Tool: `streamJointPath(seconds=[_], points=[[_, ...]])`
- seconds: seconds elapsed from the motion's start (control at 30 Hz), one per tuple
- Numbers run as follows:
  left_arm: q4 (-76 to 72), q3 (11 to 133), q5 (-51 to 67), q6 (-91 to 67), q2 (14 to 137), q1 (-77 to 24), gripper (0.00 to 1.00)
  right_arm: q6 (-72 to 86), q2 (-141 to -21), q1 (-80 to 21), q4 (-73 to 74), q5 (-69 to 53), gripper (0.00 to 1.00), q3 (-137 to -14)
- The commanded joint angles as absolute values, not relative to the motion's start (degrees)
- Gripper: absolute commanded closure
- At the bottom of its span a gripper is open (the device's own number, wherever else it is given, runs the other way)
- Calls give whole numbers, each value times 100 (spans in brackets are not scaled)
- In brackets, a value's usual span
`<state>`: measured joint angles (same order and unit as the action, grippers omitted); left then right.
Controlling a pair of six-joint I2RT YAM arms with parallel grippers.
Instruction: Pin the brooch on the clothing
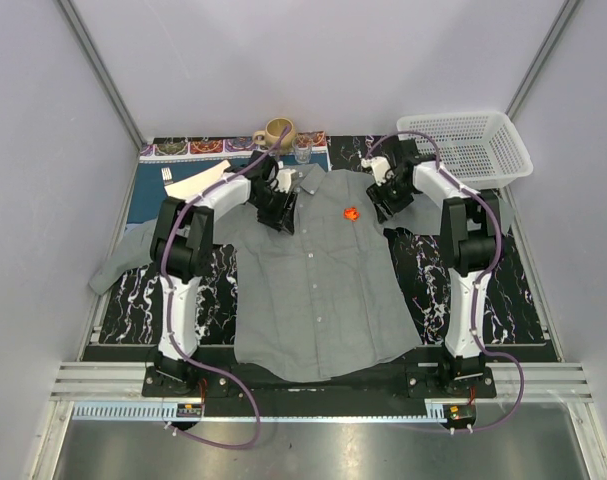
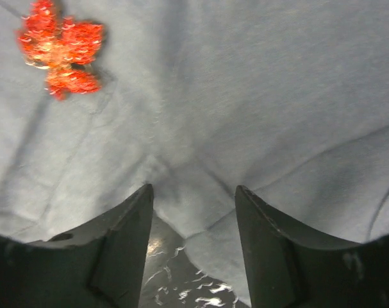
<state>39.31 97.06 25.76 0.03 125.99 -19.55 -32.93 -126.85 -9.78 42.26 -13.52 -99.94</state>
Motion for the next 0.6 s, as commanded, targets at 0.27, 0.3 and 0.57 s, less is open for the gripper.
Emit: streamJointPath(seconds=[0.27,0.3,0.57], points=[[3937,8764,2997,676,10486,-654,26,-3068,-11057,-1862,5185,-2847,20,-9783],[3972,8711,3067,729,10329,-476,26,-3067,-10996,-1924,5255,-3022,19,-9678],[4332,7753,3041,1213,9659,1288,28,-3032,-10740,-2970,5063,-3287,22,-8430]])
